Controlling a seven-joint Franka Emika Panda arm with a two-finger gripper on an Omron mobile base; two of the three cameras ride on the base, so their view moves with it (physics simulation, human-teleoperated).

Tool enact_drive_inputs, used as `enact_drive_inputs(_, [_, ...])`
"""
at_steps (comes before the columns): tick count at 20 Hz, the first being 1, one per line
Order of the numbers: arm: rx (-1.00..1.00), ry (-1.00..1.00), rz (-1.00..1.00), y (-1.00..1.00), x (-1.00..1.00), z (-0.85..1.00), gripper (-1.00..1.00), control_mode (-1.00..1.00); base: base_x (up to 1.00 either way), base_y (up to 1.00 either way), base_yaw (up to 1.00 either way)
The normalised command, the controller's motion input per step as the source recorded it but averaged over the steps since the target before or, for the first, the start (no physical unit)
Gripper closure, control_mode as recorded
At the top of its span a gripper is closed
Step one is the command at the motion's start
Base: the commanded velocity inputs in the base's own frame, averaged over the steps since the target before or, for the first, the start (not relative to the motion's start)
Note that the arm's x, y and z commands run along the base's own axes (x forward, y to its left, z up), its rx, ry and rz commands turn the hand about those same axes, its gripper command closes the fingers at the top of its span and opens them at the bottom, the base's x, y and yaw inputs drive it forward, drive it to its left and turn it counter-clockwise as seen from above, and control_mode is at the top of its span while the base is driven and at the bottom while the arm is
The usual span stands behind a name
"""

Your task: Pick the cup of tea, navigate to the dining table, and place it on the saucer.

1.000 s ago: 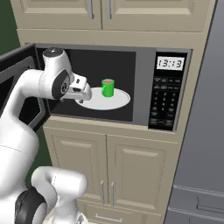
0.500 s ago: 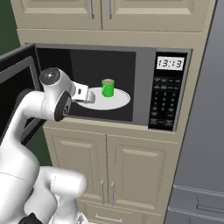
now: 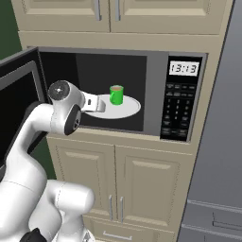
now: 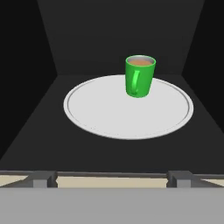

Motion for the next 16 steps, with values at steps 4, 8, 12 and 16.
enact_drive_inputs(4, [0.0, 0.0, 0.0, 0.0, 0.0, 0.0, -1.0, -1.0, 0.0, 0.0, 0.0])
enact_drive_inputs(8, [0.0, -0.05, 0.0, -0.05, 0.0, 0.0, -1.0, -1.0, 0.0, 0.0, 0.0])
enact_drive_inputs(12, [0.0, -0.21, 0.0, 0.0, 0.0, 0.0, -1.0, -1.0, 0.0, 0.0, 0.0])
enact_drive_inputs(16, [0.0, -0.27, 0.01, 0.0, 0.0, 0.01, -1.0, -1.0, 0.0, 0.0, 0.0])
